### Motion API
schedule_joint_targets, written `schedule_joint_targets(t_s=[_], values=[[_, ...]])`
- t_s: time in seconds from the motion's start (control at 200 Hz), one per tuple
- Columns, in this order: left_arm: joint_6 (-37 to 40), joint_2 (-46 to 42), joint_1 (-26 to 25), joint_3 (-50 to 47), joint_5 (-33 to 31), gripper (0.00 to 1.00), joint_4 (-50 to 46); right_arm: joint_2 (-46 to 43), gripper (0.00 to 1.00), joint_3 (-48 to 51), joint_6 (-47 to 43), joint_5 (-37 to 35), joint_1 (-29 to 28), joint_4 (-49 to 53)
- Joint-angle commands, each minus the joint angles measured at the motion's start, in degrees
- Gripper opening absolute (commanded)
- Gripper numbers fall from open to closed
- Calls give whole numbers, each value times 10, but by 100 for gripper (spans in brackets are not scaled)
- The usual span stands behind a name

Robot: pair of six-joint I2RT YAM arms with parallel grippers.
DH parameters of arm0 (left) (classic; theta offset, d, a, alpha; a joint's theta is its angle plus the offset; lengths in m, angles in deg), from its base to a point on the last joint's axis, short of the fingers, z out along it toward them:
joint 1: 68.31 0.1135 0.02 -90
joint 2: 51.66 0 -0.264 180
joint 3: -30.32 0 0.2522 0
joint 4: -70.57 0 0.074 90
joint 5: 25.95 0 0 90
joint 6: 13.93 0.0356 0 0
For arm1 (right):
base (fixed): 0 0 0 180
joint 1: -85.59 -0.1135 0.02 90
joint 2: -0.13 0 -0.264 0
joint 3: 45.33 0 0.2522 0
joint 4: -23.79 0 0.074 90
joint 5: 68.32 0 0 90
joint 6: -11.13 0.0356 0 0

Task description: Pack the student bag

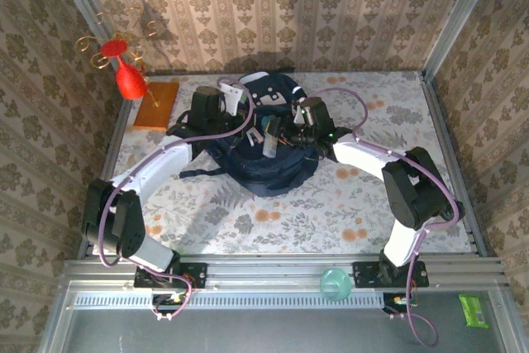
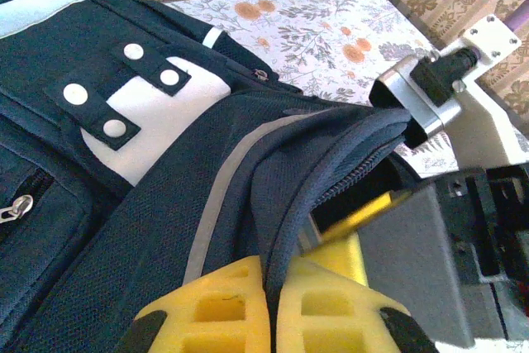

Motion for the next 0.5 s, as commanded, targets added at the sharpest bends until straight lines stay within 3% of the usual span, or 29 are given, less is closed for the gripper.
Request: schedule_joint_targets(t_s=[0.0, 0.325, 0.495], values=[[-14, -8, 7, 1, 13, 0, 40, 7, 40, -12, 68, -97, -7, -54], [-18, -7, 7, 1, 16, 0, 41, 44, 54, -17, 196, -310, -46, -102], [-17, -8, 7, 0, 18, 0, 42, 58, 62, -35, 232, -382, -64, -98]])
